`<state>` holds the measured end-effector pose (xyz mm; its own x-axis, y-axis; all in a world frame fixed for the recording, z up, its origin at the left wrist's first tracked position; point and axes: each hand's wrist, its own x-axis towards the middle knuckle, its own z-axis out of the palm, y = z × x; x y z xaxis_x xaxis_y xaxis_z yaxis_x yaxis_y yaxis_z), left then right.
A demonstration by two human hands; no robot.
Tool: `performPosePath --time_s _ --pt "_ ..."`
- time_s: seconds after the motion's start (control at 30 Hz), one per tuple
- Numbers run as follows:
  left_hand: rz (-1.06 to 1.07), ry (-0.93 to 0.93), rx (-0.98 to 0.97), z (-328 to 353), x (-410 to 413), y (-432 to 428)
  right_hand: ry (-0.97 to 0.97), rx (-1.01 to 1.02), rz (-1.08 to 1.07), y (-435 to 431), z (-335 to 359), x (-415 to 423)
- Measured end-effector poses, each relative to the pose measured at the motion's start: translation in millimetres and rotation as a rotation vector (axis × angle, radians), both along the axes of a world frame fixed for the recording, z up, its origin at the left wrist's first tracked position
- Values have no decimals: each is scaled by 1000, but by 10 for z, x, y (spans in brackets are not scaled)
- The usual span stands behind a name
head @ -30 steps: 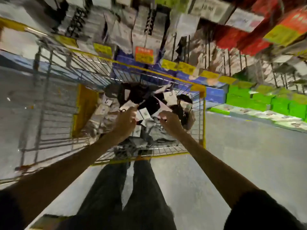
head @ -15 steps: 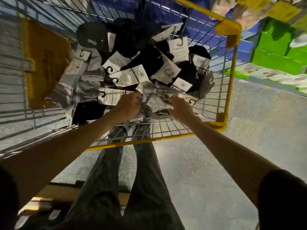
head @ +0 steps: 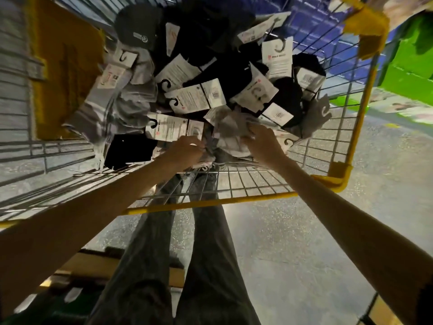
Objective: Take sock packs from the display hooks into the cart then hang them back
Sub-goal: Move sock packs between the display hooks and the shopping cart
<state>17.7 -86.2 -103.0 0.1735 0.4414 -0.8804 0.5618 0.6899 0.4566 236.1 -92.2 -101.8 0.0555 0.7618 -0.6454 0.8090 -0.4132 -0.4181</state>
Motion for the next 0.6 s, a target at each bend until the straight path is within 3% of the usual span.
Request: performPosePath --time_s 0.1,0.23,0.33,0.43,0.6 --pt "246 -119 -157 177 -30 70 240 72 -364 234 410 -107" --pt "265 -335 -131 420 -69 145 731 55 -866 564 814 -272" --pt "428 -478 -182 533 -170 236 979 -10 -1152 682 779 -387" --pt "560 -584 -255 584 -334 307 1030 -37 -1328 709 715 -469" --pt "551 -658 -327 592 -486 299 1076 -51 -1523 558 605 -551"
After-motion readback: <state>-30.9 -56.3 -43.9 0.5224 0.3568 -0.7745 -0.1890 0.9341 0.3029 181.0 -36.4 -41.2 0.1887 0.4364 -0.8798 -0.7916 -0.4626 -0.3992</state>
